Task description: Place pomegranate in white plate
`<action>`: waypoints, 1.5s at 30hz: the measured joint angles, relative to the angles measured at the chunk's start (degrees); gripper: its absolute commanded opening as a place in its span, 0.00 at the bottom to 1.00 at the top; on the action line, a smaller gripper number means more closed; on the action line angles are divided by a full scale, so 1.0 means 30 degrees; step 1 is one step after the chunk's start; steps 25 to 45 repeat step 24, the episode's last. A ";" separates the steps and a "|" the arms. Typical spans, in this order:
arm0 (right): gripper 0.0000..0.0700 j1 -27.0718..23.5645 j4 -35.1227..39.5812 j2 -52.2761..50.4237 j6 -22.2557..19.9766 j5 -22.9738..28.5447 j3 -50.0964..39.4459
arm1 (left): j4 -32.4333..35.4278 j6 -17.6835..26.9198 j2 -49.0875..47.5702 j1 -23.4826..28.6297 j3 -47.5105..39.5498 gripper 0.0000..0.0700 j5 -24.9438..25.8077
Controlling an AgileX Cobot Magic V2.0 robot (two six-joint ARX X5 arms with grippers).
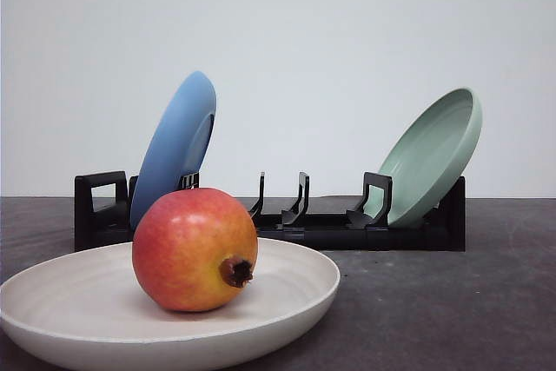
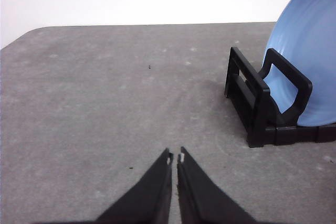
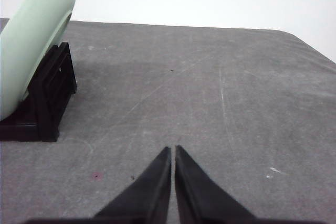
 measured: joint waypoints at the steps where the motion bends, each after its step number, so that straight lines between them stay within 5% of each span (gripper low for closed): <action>1: 0.01 0.0000 0.0002 0.0000 0.0000 0.0002 0.0000 | 0.0000 -0.0002 0.0000 0.0000 0.0000 0.00 0.0000; 45: 0.01 0.0000 -0.0004 0.0000 0.0000 0.0002 0.0000 | -0.0007 0.0000 0.0000 0.0000 0.0000 0.00 0.0000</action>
